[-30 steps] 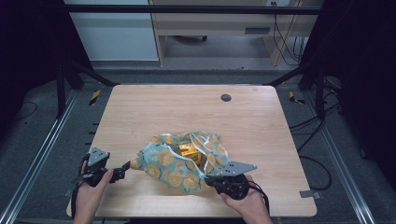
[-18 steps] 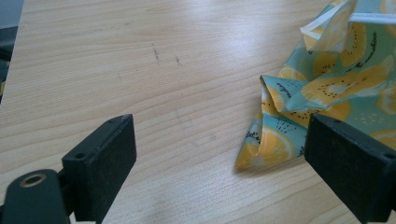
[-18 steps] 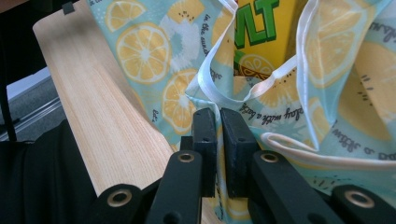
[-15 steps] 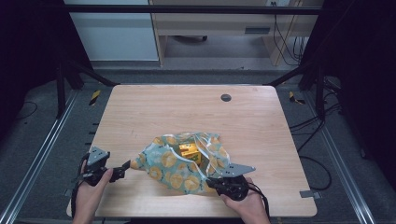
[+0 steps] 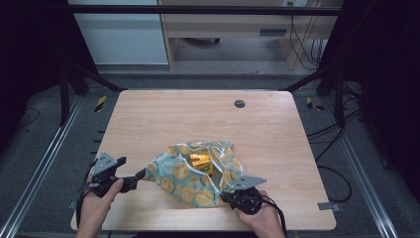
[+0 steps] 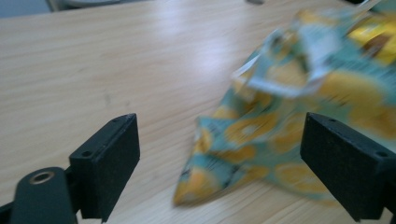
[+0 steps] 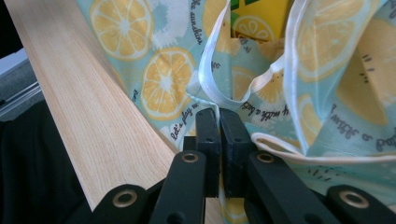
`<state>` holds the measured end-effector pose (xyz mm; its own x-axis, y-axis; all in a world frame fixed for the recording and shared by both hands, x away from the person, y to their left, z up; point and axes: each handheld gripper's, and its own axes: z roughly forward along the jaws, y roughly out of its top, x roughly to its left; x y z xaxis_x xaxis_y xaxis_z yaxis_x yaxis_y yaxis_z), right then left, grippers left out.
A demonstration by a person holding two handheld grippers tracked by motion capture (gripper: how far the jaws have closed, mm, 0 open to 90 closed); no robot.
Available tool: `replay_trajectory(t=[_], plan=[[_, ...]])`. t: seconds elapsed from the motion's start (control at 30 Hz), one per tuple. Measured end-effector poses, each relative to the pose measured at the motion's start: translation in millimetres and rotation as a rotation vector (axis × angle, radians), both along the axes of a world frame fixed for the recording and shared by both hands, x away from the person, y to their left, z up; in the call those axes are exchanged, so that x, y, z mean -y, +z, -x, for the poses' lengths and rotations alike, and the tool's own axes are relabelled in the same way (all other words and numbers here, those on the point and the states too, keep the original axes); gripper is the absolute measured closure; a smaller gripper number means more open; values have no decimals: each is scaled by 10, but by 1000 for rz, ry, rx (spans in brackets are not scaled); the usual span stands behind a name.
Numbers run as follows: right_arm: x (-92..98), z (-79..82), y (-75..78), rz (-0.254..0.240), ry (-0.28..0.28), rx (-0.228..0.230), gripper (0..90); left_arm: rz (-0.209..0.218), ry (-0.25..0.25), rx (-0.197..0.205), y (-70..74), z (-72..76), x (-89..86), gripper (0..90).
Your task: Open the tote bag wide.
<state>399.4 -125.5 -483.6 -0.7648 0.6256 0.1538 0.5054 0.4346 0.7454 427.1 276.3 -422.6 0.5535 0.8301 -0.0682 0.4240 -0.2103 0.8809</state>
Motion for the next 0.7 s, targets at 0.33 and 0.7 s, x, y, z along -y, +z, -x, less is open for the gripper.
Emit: replay_trajectory(t=[0.33, 0.7], plan=[[-28, 29, 34, 3, 20, 14, 879, -125, -134, 14, 400, -281, 521, 152], [-9, 89, 63, -3, 32, 32, 869, -240, -180, -84, 337, -652, 952, 251]])
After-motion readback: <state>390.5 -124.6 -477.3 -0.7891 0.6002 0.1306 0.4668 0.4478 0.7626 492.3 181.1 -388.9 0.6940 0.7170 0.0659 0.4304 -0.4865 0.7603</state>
